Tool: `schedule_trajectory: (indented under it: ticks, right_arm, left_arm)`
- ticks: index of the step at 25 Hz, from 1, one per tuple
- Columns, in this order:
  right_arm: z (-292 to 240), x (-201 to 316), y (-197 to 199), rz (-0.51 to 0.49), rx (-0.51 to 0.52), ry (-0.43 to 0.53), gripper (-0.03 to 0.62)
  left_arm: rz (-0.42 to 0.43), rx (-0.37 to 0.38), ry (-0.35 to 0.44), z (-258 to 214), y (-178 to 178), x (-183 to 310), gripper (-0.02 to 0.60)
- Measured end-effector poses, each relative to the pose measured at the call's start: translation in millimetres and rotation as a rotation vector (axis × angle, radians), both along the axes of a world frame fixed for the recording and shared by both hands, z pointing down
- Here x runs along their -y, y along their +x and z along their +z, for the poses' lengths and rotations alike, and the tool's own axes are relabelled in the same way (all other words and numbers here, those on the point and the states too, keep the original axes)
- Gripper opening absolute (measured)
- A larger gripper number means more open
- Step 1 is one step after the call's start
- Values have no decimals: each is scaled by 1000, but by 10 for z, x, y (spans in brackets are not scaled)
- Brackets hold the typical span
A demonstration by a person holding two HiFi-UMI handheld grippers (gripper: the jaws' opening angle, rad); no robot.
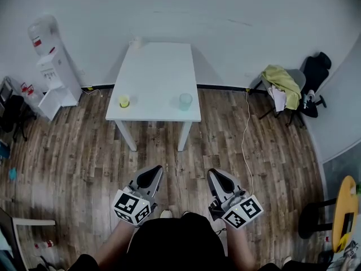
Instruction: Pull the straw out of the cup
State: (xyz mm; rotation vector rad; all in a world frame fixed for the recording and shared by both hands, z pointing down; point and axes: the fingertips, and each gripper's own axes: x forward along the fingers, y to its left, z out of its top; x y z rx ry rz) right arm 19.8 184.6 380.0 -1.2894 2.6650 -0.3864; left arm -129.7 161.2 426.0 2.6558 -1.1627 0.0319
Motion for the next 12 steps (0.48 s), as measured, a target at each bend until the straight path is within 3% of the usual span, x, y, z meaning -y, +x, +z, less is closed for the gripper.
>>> schedule_trajectory:
  ticks: [12]
  right_arm:
    - [53, 20, -244, 5, -13, -36, 23]
  left_arm:
    - [2, -9, -21, 91, -303, 71, 15]
